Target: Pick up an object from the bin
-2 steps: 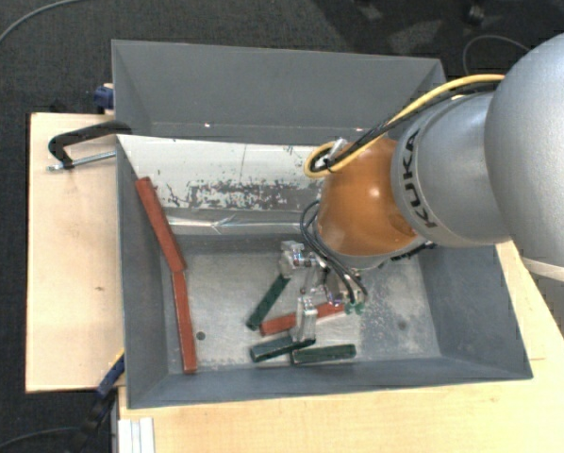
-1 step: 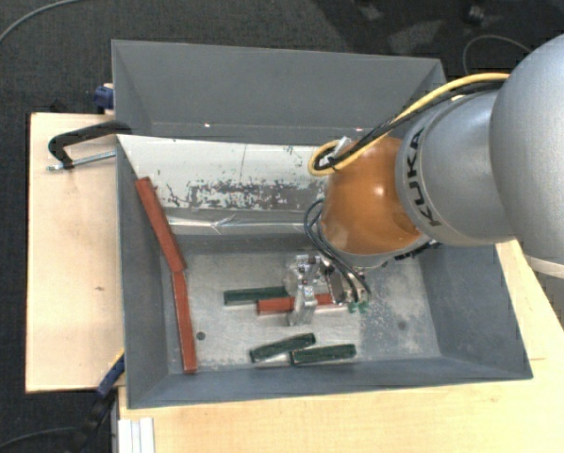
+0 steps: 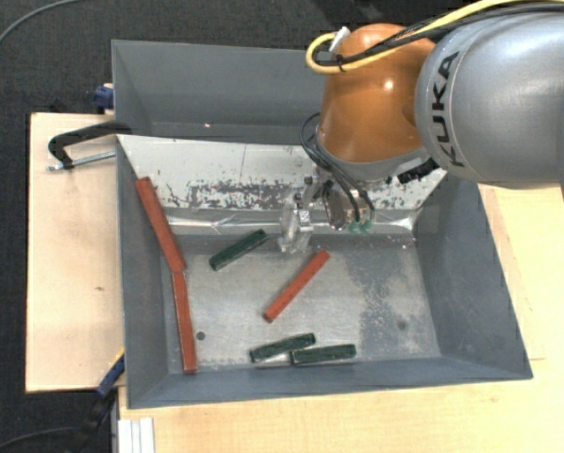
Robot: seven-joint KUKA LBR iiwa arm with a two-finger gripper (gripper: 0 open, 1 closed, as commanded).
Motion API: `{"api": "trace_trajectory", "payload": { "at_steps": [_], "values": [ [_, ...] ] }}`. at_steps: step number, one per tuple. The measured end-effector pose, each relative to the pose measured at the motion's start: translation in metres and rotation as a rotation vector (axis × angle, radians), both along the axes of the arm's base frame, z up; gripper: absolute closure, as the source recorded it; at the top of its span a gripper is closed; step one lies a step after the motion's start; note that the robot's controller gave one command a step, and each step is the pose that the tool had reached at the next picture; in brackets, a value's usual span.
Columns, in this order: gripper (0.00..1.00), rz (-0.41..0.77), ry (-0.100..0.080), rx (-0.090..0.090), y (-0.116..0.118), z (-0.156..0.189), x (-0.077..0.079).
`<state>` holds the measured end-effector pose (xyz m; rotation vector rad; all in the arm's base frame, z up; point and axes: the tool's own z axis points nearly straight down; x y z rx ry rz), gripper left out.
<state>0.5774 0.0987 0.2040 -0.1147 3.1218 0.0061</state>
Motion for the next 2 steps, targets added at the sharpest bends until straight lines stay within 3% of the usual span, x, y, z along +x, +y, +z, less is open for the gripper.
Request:
{"api": "trace_trajectory", "payload": {
  "at_steps": [1,2],
  "values": [
    [0.00,-0.001,0.011,-0.003,-0.001,-0.005,-0.003],
    [0.00,-0.193,0.025,-0.003,-0.036,-0.137,-0.034]
  ]
}}
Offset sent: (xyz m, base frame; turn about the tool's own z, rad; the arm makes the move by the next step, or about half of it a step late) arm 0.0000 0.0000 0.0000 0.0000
